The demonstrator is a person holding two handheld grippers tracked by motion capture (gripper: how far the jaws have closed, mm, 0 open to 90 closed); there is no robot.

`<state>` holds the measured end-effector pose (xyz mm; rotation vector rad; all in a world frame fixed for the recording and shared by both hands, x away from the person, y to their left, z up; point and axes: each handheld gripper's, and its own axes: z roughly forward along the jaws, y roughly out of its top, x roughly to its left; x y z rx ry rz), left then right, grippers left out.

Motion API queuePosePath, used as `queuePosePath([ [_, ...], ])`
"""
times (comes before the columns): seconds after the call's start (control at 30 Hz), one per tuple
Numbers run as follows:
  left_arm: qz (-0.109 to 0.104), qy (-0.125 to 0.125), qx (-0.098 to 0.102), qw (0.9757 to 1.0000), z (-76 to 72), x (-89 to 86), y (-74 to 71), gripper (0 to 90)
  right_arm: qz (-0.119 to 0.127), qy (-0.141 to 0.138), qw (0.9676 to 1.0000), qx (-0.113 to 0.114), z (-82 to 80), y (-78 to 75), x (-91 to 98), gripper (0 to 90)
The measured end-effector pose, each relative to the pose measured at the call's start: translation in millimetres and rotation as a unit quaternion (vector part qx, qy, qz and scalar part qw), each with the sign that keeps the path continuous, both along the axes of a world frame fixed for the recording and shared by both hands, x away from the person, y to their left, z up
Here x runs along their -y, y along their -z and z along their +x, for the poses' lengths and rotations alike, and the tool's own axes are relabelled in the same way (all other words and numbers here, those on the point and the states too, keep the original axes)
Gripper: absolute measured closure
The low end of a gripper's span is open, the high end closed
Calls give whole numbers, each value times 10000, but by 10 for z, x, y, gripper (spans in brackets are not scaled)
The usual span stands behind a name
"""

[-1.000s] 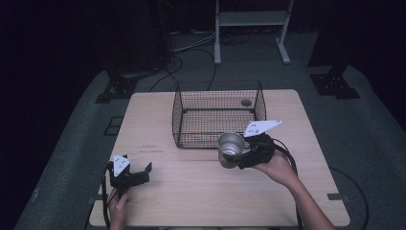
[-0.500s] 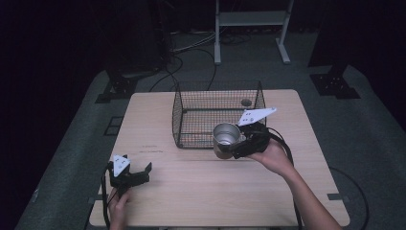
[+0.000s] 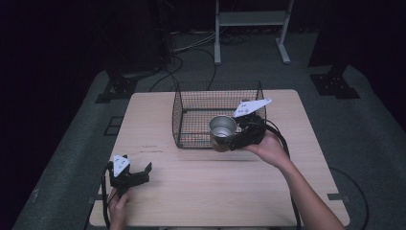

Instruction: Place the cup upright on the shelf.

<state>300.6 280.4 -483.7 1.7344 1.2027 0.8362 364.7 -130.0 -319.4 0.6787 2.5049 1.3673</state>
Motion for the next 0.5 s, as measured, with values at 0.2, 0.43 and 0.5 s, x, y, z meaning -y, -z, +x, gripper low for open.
queuePosePath([
  [0.2,11,7,10,10000,0,-3,-1,0,0,72,10000,-23,122,-43,-30,179],
  [0.43,-9,0,20,10000,0,-4,0,0,-61,184,9998,-34,270,-75,-65,179],
  [0.5,-11,-1,23,10000,0,-4,1,0,-64,239,9997,-19,305,-83,-73,179],
])
